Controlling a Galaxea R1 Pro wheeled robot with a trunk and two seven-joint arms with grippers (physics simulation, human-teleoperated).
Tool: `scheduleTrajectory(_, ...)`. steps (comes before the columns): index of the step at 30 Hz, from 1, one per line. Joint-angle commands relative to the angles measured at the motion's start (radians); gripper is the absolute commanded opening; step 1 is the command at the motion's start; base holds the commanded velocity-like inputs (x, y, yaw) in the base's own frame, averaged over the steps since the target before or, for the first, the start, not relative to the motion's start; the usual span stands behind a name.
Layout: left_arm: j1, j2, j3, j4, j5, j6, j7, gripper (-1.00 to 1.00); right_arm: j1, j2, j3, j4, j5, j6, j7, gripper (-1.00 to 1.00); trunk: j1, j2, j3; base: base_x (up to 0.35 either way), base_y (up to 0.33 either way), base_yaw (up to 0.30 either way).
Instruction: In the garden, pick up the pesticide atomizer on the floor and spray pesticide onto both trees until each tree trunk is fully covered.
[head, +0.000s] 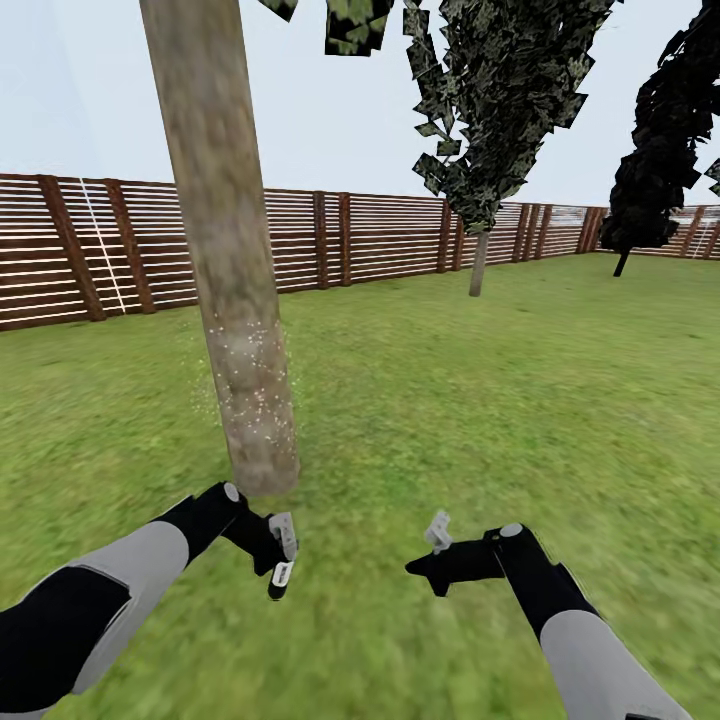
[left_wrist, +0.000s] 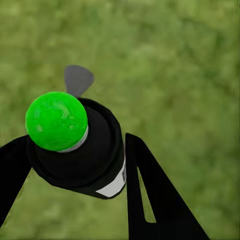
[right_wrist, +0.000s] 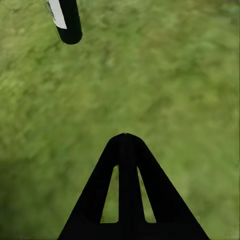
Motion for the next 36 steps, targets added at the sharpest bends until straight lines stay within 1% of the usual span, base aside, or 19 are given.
scheduleTrajectory(1,0.000,-0.003,-0.009,-0.013,-0.001,0.001,-0.001,-1.00,0.000,0.011,0.000,-0.002,0.000,0.000,0.001,-1.00,0.000,0.000,0.000,0.000,0.000,0.000)
scheduleTrajectory(2,0.000,-0.014,-0.024,-0.023,-0.002,0.003,-0.003,-1.00,0.000,0.023,0.000,-0.009,0.000,0.000,0.000,-1.00,0.000,0.000,0.000,0.000,0.000,0.000)
scheduleTrajectory(4,0.001,-0.041,-0.060,-0.029,-0.002,0.008,-0.004,-1.00,0.000,0.032,0.000,-0.057,0.000,0.000,0.001,-1.00,0.000,0.000,0.000,0.000,0.000,0.000)
scheduleTrajectory(5,0.000,-0.052,-0.069,-0.030,-0.002,0.022,-0.004,-1.00,0.000,0.036,0.000,-0.071,0.000,0.000,0.001,-1.00,0.000,0.000,0.000,0.000,0.000,0.000)
scheduleTrajectory(7,0.000,-0.067,-0.075,-0.031,-0.002,0.036,-0.004,-1.00,0.000,0.037,0.000,-0.080,0.000,0.000,0.003,-1.00,0.000,0.000,0.000,0.000,0.000,0.000)
scheduleTrajectory(10,0.000,-0.084,-0.080,-0.032,-0.002,0.047,-0.004,-1.00,0.000,0.038,0.000,-0.117,-0.001,0.001,0.056,-1.00,0.000,0.000,0.000,0.000,0.000,0.000)
scheduleTrajectory(12,0.000,-0.100,-0.090,-0.032,-0.002,0.048,-0.005,-1.00,0.000,0.041,0.000,-0.134,-0.001,0.001,0.062,-1.00,0.000,0.000,0.000,0.000,0.000,0.000)
scheduleTrajectory(15,0.000,-0.109,-0.109,-0.032,-0.002,0.049,-0.004,-1.00,0.000,0.042,0.000,-0.139,-0.001,0.001,0.064,-1.00,0.000,0.000,0.000,0.000,0.000,0.000)
scheduleTrajectory(17,0.000,-0.110,-0.112,-0.036,-0.002,0.049,-0.004,-1.00,0.000,0.043,0.000,-0.140,-0.001,0.001,0.064,-1.00,0.000,0.000,0.000,0.000,0.000,0.000)
scheduleTrajectory(19,0.000,-0.114,-0.113,-0.071,-0.002,0.049,-0.004,-1.00,0.001,0.044,0.000,-0.140,-0.001,0.001,0.064,-1.00,0.000,0.000,0.000,0.000,0.000,0.000)
scheduleTrajectory(20,0.000,-0.125,-0.114,-0.079,-0.002,0.049,-0.004,-1.00,0.000,0.044,0.000,-0.140,-0.001,0.001,0.064,-1.00,0.000,0.000,0.000,0.000,0.000,0.000)
scheduleTrajectory(21,0.000,-0.146,-0.115,-0.085,-0.002,0.049,-0.004,-1.00,0.000,0.044,0.000,-0.140,-0.001,0.001,0.064,-1.00,0.000,0.000,0.000,0.000,0.000,0.000)
scheduleTrajectory(22,0.000,-0.151,-0.115,-0.086,-0.002,0.049,-0.004,-1.00,0.000,0.045,0.000,-0.140,-0.001,0.001,0.064,-1.00,0.000,0.000,0.000,0.000,0.000,0.000)
scheduleTrajectory(24,0.000,-0.177,-0.115,-0.089,-0.002,0.050,-0.004,-1.00,0.000,0.045,0.000,-0.140,-0.001,0.001,0.064,-1.00,0.000,0.000,0.000,0.000,0.000,0.000)
scheduleTrajectory(25,0.000,-0.182,-0.115,-0.089,-0.002,0.050,-0.004,-1.00,0.000,0.045,0.000,-0.140,-0.001,0.001,0.064,-1.00,0.000,0.000,0.000,0.000,0.000,0.000)
scheduleTrajectory(27,0.000,-0.187,-0.116,-0.089,-0.002,0.050,-0.003,-1.00,0.000,0.046,0.000,-0.140,-0.001,0.001,0.064,-1.00,0.000,0.000,0.000,0.000,0.000,0.000)
scheduleTrajectory(30,0.000,-0.193,-0.116,-0.089,-0.002,0.050,-0.003,-1.00,0.000,0.057,0.000,-0.140,-0.001,0.001,0.064,-1.00,0.000,0.000,0.000,0.000,0.000,0.000)
scheduleTrajectory(33,0.000,-0.206,-0.117,-0.089,-0.002,0.050,-0.002,-1.00,0.000,0.059,0.000,-0.140,-0.001,0.001,0.064,-1.00,0.000,0.000,0.000,0.000,0.000,0.000)
scheduleTrajectory(36,0.000,-0.209,-0.118,-0.089,-0.002,0.050,-0.001,-1.00,0.001,0.059,0.000,-0.142,-0.002,0.001,0.064,-1.00,0.000,0.000,0.000,0.000,0.000,0.000)
